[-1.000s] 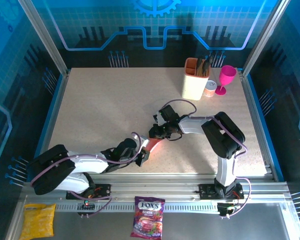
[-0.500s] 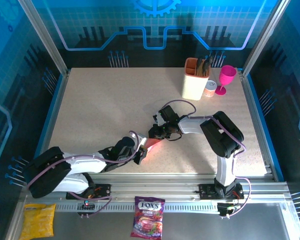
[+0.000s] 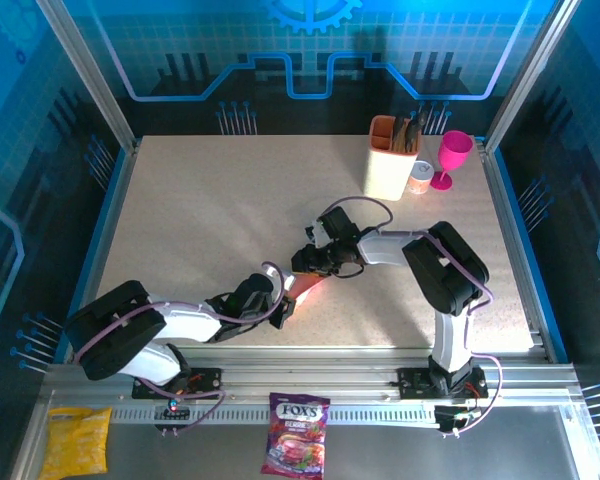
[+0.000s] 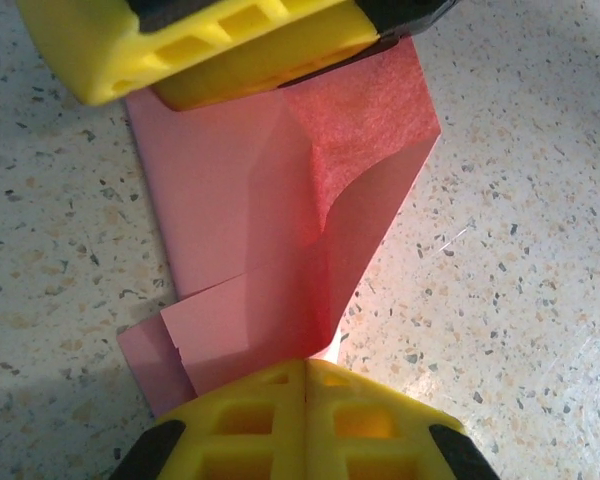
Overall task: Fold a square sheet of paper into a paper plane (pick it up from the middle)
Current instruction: Fold the wing for the fifth time at the center of the table.
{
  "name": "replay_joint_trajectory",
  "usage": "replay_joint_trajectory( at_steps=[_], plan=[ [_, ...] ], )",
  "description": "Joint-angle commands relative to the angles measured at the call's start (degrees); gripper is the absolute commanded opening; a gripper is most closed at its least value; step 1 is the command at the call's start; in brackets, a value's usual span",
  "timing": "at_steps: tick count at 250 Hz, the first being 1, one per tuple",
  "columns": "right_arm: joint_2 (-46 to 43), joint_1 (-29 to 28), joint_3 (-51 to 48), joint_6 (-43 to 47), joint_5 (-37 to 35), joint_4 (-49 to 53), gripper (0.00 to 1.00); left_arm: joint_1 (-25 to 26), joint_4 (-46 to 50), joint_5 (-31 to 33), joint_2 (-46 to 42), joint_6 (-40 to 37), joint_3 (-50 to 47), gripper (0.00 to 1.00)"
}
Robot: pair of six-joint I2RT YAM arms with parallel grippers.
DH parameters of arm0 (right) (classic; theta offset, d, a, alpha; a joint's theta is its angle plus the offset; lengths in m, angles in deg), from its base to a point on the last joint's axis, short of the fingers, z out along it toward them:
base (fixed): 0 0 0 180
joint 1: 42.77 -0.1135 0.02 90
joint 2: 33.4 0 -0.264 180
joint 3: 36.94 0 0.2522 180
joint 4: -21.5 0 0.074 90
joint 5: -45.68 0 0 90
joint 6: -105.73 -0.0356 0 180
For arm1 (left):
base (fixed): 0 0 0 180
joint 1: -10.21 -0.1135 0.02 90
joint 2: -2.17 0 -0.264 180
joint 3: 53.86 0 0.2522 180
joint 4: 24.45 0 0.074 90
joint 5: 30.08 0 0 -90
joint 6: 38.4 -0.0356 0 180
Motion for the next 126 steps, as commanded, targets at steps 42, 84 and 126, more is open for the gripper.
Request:
replay_joint_trajectory(
  at_steps=[42, 84, 126],
  plan=[
    [-15.10, 3.17, -5.45, 2.92, -2.08, -1.07, 0.47, -1.41, -0.21, -0.74, 0.74, 1.62, -1.37, 0.00],
    [-20.00, 3.34, -8.55, 7.34, -4.85, 2.74, 0.49, -1.99, -0.88, -0.92, 0.51, 2.26, -2.00, 0.00],
    [-23.69, -0.12, -13.88, 3.79, -7.61, 0.02, 0.46, -2.51, -1.57, -1.36, 0.72, 2.68, -2.09, 0.00]
  ],
)
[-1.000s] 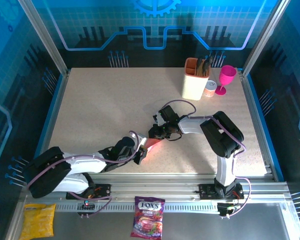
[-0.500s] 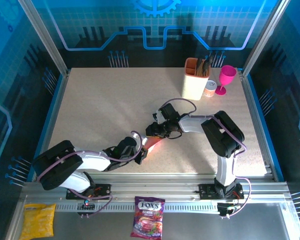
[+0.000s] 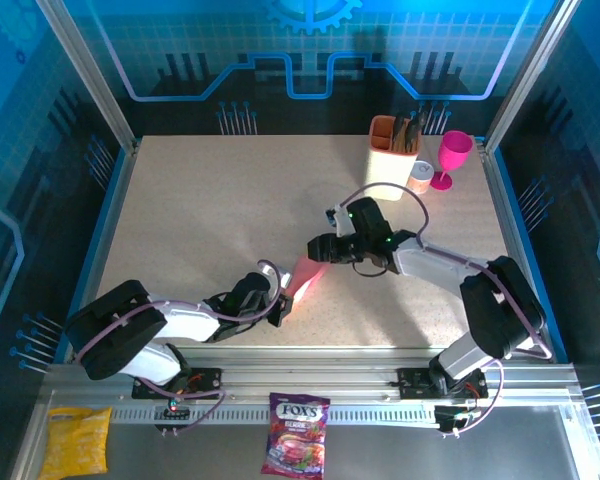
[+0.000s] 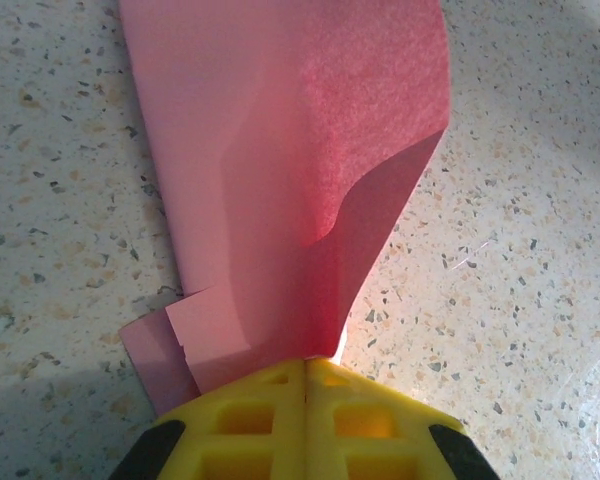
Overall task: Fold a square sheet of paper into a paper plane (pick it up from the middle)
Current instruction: Fold the wing for the fifth time at the center of the table.
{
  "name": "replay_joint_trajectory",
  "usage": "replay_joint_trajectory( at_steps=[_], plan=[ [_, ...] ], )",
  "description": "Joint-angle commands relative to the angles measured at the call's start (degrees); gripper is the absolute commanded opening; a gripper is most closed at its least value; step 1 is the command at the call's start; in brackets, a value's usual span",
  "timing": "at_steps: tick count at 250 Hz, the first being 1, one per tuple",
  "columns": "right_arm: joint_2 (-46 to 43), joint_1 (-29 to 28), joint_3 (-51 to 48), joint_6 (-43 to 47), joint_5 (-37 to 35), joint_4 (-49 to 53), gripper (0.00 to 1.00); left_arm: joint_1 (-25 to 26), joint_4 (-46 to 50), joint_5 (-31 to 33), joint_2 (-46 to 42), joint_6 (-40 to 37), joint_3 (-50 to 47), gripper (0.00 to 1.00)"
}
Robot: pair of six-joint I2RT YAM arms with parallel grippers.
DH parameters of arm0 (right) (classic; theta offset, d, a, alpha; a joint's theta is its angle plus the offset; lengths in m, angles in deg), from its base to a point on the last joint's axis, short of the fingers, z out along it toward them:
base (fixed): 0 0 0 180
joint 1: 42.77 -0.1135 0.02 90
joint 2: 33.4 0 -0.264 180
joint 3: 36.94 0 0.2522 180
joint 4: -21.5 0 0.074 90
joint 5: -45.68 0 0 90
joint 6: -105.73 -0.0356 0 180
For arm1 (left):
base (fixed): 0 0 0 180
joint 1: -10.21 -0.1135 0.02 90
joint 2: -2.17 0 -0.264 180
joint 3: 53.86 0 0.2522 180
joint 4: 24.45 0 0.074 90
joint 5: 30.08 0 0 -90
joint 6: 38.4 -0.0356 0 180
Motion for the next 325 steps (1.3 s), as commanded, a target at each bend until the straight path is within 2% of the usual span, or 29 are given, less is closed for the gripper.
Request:
replay_joint_trajectory(
  at_steps=[1, 52, 80, 133, 243, 277, 325],
  plan=[
    [-2.37, -2.88, -4.08, -0.93, -3.28, 0.62, 0.46, -0.78, -0.04, -0.97, 0.57, 1.01, -1.18, 0.00],
    [-2.64, -8.92, -9.33, -5.47, -6.29, -6.96, 0.25, -1.26, -0.84, -1.53, 1.48, 1.06, -1.26, 0.00],
    [-0.27, -11.22, -10.52, -7.52, -6.73, -12.85, 0.19, -1.31, -1.12, -1.88, 1.72, 1.19, -1.31, 0.00],
    [5.85, -11.06, -7.71, -8.56, -6.65, -16.49, 0.17, -1.57, -1.23, -2.42, 1.85, 1.14, -1.57, 0.00],
    [12.69, -4.43, -9.76, -13.84, -6.07, -22.72, 0.14, -1.84, -1.40, -3.17, 2.58, 1.02, -1.44, 0.00],
    [10.47, -3.96, -11.76, -14.43, -5.99, -23.39, 0.14, -1.84, -1.23, -3.08, 2.44, 1.05, -1.44, 0.00],
    [1.09, -4.59, -15.08, -15.08, -8.53, -21.93, 0.14, -1.93, -1.05, -3.30, 2.33, 1.02, -1.27, 0.00]
  ],
)
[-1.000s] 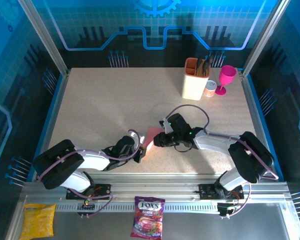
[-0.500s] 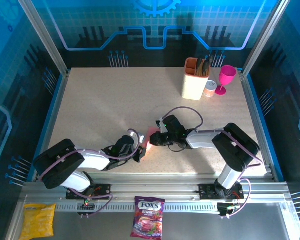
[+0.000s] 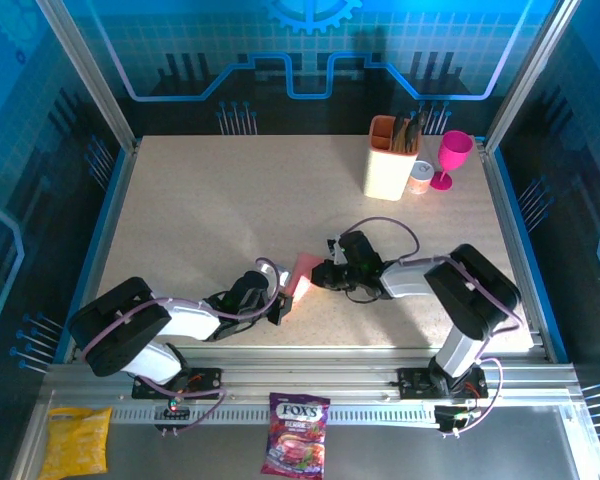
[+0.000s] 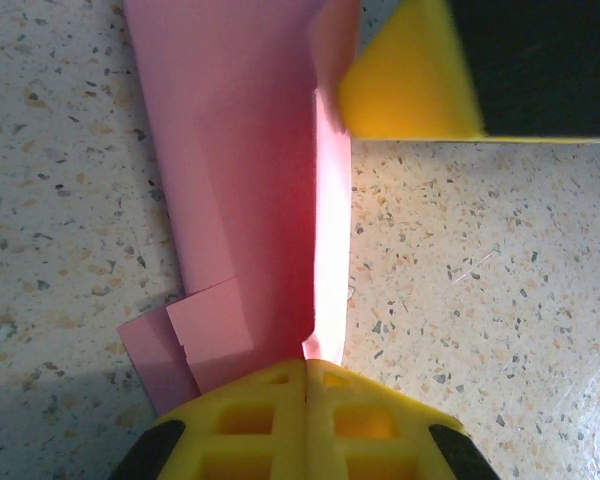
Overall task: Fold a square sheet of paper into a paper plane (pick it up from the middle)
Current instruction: Fold the wing for the fifth time at the center of the table.
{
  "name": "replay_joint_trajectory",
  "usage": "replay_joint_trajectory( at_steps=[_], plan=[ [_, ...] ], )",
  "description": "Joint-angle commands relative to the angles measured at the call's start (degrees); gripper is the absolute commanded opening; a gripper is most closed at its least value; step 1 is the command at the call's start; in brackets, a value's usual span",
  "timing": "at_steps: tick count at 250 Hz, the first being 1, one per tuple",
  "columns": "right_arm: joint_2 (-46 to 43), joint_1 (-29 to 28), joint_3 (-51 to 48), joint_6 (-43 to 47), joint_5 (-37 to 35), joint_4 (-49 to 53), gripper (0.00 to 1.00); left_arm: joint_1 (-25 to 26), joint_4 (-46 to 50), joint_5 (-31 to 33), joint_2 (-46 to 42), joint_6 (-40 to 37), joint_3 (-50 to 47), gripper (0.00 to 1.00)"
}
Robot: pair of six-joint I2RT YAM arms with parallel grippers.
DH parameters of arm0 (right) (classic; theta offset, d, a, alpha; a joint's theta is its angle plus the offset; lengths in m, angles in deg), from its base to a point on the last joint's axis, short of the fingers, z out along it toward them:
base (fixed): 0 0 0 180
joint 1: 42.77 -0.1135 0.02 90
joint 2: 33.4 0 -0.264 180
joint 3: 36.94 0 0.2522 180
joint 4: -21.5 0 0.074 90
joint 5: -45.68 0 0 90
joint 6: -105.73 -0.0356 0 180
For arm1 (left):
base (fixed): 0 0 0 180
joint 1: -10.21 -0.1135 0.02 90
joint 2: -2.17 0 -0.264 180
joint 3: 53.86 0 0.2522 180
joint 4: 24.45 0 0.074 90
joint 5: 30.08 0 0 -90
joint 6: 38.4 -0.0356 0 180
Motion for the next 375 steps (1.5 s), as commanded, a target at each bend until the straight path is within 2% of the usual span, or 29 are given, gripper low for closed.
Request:
replay_joint_trajectory(
  at_steps=[1, 49, 121, 231, 278, 300, 318, 338, 364, 375],
  plan=[
    [-6.61, -0.17, -1.54, -0.84, -2.31, 0.20, 0.14, -0.61, 1.15, -1.45, 0.85, -0.03, -1.05, 0.00],
    [-9.24, -4.55, 0.33, -0.67, -5.27, 2.77, 0.14, -0.61, 1.07, -1.65, 1.18, -0.10, -0.96, 0.00],
    [-2.20, -9.87, 2.22, -2.67, -5.84, -2.34, 0.12, -0.70, 1.37, -1.63, 0.77, -0.34, -0.87, 0.00],
    [7.17, -7.51, 4.44, -3.67, -5.12, -6.33, 0.09, -1.14, 1.26, -2.30, 0.93, -0.39, -0.63, 0.00],
    [9.48, -6.54, 4.92, -6.68, -4.99, -1.70, 0.00, -1.97, 0.92, -3.76, -0.69, 0.47, -0.23, 0.00],
    [10.21, -6.53, 5.04, -7.88, -5.32, 1.11, 0.00, -2.54, 2.80, -5.08, -4.54, 1.28, 0.96, 0.00],
    [10.80, -6.57, 4.55, -8.41, -5.53, 2.25, 0.00, -2.57, 6.03, -5.46, -8.52, 1.25, 2.43, 0.16],
    [11.21, -6.44, 4.14, -9.08, -5.50, 2.10, 0.00, -2.55, 9.98, -6.62, -12.59, 0.85, 4.14, 0.27],
    [11.81, -6.45, 3.87, -9.62, -5.15, 2.12, 0.00, -2.55, 14.65, -9.04, -15.73, -0.07, 6.10, 0.28],
    [12.00, -6.45, 3.76, -9.79, -4.99, 2.17, 0.00, -2.49, 15.75, -10.50, -16.25, -0.25, 6.50, 0.21]
  ],
)
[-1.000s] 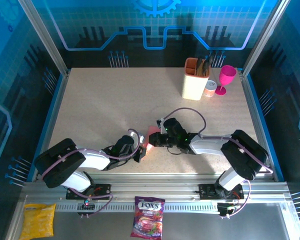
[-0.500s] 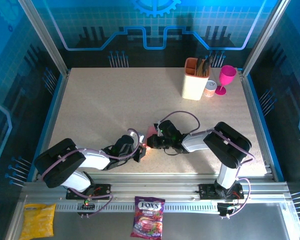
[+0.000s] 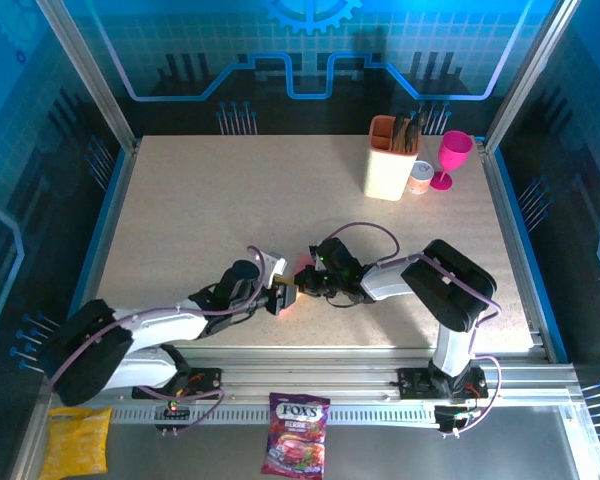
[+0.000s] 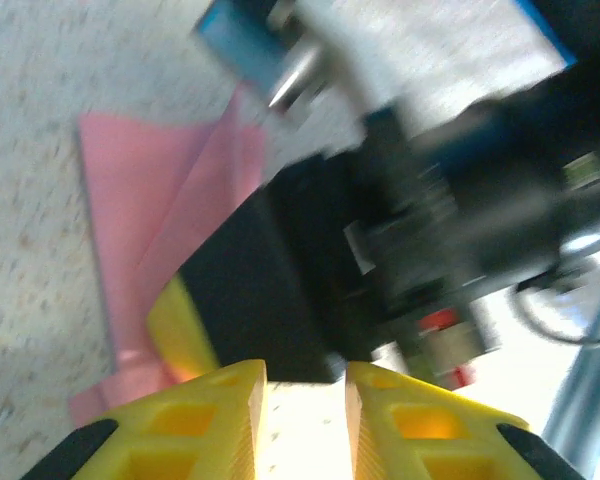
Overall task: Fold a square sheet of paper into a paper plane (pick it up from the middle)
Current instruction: Fold the wing for the fifth time at the center of the table.
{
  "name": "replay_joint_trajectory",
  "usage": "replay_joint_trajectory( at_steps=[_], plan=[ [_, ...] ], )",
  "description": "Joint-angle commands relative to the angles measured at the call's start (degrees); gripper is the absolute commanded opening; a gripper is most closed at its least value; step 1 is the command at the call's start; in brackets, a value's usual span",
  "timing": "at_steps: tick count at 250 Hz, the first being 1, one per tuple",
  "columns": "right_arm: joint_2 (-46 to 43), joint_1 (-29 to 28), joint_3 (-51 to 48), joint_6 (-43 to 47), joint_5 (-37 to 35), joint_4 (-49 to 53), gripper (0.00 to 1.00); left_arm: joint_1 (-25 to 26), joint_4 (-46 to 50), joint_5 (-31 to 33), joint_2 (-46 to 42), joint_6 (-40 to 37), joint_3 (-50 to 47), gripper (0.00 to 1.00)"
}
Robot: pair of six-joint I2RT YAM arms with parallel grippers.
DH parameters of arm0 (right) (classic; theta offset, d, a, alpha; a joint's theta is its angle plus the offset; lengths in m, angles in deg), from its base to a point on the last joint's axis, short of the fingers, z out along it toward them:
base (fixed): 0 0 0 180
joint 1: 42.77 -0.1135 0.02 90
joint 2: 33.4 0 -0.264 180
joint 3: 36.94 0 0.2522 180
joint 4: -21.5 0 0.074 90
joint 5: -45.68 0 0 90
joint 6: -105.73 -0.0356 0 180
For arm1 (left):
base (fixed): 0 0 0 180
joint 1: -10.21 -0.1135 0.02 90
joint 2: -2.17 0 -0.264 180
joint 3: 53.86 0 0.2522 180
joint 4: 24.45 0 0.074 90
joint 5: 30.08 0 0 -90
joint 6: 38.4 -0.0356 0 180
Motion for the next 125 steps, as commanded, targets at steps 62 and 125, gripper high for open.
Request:
replay_joint_trajectory(
  at_steps=[62, 125],
  plan=[
    [3.99, 0.79, -1.22, -1.43, -1.65, 6.53, 0.00, 1.08, 4.69, -8.91, 2.11, -0.43, 2.60, 0.00],
    [4.46, 0.79, -1.24, -1.74, -1.54, 6.70, 0.00, 1.79, 1.14, -10.25, 9.72, -0.95, 4.05, 0.00]
  ],
)
